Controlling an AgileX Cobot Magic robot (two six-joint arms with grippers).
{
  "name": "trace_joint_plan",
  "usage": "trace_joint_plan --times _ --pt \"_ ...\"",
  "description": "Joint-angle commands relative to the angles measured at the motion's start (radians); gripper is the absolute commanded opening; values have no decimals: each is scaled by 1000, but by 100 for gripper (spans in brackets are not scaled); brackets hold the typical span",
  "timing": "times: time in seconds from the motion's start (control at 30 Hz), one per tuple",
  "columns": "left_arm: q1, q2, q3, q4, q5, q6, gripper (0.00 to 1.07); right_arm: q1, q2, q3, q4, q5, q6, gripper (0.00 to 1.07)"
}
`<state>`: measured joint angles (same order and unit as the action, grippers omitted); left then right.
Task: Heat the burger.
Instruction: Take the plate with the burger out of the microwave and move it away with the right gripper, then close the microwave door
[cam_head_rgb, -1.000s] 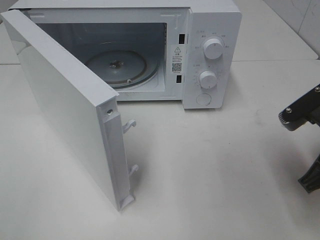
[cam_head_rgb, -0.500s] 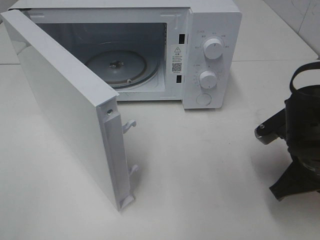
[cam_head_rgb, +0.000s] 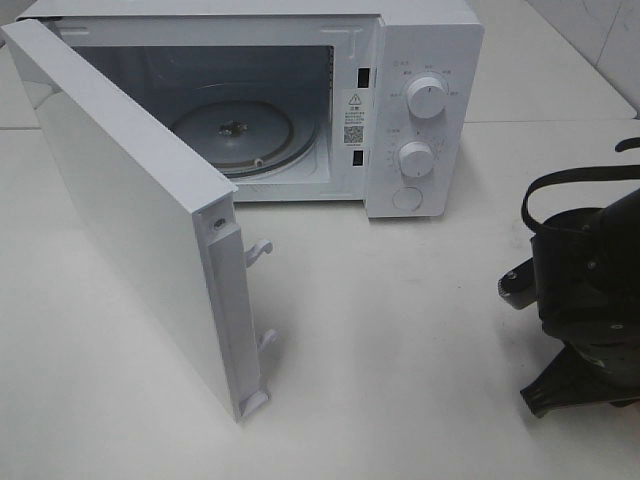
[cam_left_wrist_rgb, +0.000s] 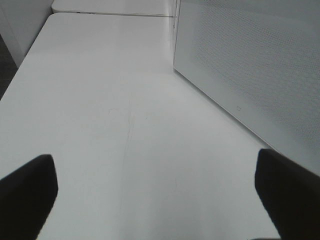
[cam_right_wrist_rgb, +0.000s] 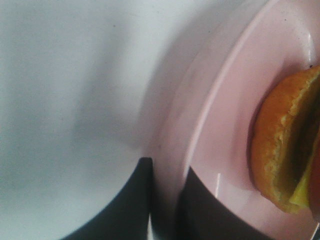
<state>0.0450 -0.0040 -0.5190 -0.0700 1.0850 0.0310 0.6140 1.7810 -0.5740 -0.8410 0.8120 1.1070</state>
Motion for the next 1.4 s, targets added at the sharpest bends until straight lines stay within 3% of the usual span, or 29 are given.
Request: trace_joint_plan --times 0.03,0.13,0.17,0.27,0.33,0.43,0.93,1.23,1.4 --pt "-2 -16 2 0 -13 -1 100 -3 32 -1 -42 61 27 8" --pt "-2 -16 2 0 -13 -1 100 -3 37 -1 -39 40 30 16" --pt "-2 -16 2 0 -13 -1 100 -3 34 -1 -39 30 30 23" --pt "-2 -16 2 0 -13 -1 100 -3 34 -1 -39 27 30 28" --pt "-2 -16 2 0 -13 -1 100 -3 34 -1 -27 23 27 45" --pt "-2 -16 2 0 -13 -1 100 -3 33 -1 -24 23 23 53" --pt "-2 -16 2 0 -13 -1 100 0 -191 -1 93 13 -167 55" --pt "-2 -16 2 0 -13 -1 100 0 -347 -1 292 -86 -468 57" --pt "-2 -16 2 0 -13 -1 100 0 -418 -1 433 -148 -675 65"
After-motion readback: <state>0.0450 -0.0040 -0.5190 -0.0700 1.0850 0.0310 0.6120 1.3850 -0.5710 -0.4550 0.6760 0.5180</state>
